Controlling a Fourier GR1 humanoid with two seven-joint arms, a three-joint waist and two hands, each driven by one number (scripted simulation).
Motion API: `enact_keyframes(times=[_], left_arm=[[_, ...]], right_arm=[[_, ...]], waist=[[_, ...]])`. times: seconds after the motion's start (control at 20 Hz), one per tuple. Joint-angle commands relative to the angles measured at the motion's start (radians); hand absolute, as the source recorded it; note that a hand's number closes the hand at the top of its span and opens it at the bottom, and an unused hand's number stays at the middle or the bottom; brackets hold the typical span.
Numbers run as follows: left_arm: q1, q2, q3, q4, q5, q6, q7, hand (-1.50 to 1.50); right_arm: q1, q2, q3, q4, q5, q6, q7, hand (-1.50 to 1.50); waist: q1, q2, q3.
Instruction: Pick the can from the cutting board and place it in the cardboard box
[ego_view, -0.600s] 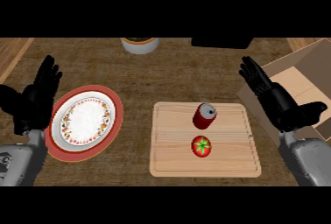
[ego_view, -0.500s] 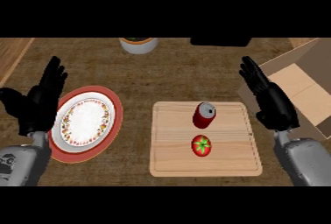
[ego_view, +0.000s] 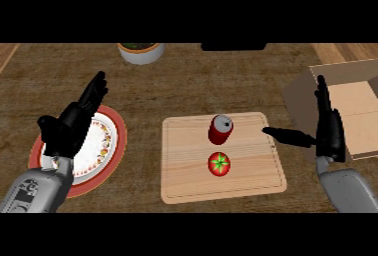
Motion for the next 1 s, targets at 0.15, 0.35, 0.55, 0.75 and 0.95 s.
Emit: enact_keyframes(times=[0.15, 0.35, 0.55, 0.75, 0.95], left_arm=[[0.022, -0.019, -0.081, -0.014, -0.008, -0.055, -0.013, 0.0], [0.029, -0.017, -0.082, -0.009, -0.011, -0.055, -0.015, 0.0], [0.04, -0.015, -0.094, -0.011, -0.008, -0.072, -0.023, 0.0], [0.037, -0.015, -0.1, -0.018, -0.012, -0.075, -0.021, 0.0], [0.029, -0.034, -0.118, -0.018, -0.017, -0.075, -0.025, 0.0]], right_arm=[[0.1, -0.046, 0.117, 0.157, 0.366, -0.173, 0.196, -1.5], [0.08, -0.042, 0.145, 0.156, 0.514, -0.157, 0.337, -1.5], [0.033, 0.034, 0.179, 0.134, 0.596, -0.071, 0.502, -1.5], [0.007, 0.118, 0.213, 0.117, 0.654, 0.05, 0.686, -1.5], [-0.085, 0.217, 0.228, 0.086, 0.74, 0.156, 0.9, -1.5]], waist=[[0.004, 0.021, 0.026], [-0.003, 0.007, 0.025], [0.018, 0.003, 0.027], [0.034, 0.001, 0.034], [0.044, 0.001, 0.038]])
